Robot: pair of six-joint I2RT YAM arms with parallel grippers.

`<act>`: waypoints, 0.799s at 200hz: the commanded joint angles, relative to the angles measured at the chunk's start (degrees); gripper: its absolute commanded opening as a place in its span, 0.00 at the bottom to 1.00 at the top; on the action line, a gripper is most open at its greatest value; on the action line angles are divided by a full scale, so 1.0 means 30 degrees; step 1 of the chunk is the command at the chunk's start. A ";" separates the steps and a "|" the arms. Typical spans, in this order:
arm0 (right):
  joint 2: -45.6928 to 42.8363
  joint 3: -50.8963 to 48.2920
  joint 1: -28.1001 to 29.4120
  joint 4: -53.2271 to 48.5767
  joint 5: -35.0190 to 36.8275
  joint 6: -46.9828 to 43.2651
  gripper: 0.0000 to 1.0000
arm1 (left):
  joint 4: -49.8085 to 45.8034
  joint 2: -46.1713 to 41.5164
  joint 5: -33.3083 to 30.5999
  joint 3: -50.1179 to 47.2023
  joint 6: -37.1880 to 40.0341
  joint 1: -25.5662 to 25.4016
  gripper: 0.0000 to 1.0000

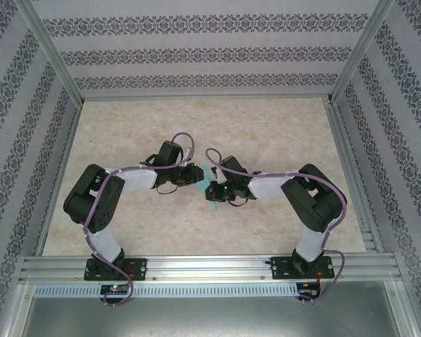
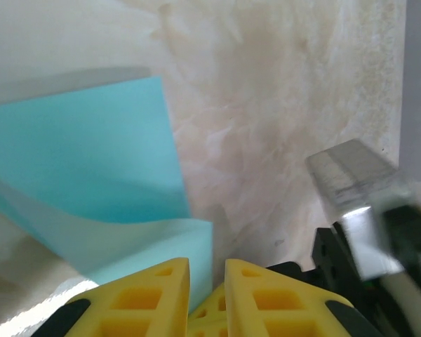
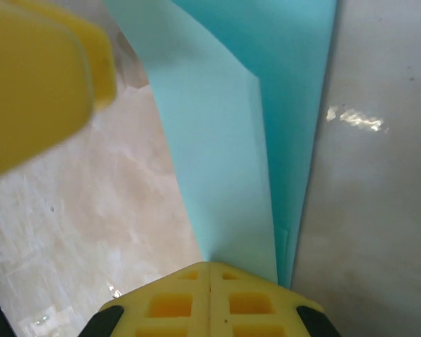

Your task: Fold a paper plane with a square sheet of paper (pick it up from the middle)

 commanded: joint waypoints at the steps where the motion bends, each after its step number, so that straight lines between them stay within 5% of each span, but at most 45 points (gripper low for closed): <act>1: 0.0713 -0.0719 -0.0253 -0.1172 0.1630 0.0519 0.05 | 0.0791 0.0279 -0.0237 -0.0617 0.0416 -0.0037 0.21; 160: 0.1254 -0.1179 -0.0078 -0.4735 0.3420 -0.0650 0.05 | -0.4132 0.2871 -0.4504 0.3230 0.3533 0.0118 0.16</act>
